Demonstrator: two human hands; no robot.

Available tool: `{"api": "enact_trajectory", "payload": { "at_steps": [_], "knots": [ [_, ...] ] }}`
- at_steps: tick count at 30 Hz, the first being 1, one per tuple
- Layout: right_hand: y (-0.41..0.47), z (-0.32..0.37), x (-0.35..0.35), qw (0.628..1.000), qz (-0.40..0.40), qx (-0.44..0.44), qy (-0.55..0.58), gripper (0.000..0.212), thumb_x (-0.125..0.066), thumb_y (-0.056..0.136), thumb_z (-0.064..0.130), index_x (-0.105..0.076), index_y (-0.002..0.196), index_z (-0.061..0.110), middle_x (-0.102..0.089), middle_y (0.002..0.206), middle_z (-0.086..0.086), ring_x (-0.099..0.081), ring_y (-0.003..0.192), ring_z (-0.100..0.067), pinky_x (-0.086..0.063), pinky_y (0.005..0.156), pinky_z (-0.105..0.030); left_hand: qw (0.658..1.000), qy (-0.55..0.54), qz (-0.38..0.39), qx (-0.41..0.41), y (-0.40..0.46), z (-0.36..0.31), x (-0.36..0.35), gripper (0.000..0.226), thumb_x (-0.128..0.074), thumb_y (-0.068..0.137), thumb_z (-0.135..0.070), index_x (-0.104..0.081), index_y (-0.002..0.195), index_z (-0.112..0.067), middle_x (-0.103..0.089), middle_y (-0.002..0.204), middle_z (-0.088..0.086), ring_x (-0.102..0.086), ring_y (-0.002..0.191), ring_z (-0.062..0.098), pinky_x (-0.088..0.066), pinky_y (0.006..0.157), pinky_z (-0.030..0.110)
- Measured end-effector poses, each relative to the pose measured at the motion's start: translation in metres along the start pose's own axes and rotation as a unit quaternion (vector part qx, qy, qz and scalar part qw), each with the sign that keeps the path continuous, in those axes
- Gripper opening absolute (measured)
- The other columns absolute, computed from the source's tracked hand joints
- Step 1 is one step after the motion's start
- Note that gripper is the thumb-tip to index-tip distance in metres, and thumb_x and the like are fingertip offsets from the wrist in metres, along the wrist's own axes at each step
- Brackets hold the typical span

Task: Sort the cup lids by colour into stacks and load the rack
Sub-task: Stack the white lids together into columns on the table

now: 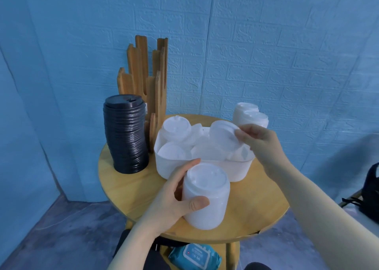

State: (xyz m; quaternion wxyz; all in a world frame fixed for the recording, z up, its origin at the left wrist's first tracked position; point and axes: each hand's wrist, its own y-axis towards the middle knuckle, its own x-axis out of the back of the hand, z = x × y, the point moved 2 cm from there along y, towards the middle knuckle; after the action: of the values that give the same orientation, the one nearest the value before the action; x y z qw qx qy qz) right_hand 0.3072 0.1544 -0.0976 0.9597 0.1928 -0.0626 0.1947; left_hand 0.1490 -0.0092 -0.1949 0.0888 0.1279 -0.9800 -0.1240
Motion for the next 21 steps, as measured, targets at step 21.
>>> {"api": "enact_trajectory", "payload": {
  "at_steps": [21],
  "knots": [
    [-0.074, 0.009, -0.004, 0.955, 0.175, -0.190, 0.148, 0.070, -0.081, 0.062, 0.008, -0.057, 0.127, 0.019, -0.062, 0.073, -0.008, -0.061, 0.063, -0.017, -0.041, 0.051, -0.024, 0.999, 0.002, 0.017, -0.028, 0.000, -0.005, -0.001, 0.104, -0.083, 0.058, -0.069, -0.018, 0.139, -0.074, -0.039, 0.154, -0.023, -0.037, 0.142, 0.002, -0.029, 0.121, 0.041]
  ]
}}
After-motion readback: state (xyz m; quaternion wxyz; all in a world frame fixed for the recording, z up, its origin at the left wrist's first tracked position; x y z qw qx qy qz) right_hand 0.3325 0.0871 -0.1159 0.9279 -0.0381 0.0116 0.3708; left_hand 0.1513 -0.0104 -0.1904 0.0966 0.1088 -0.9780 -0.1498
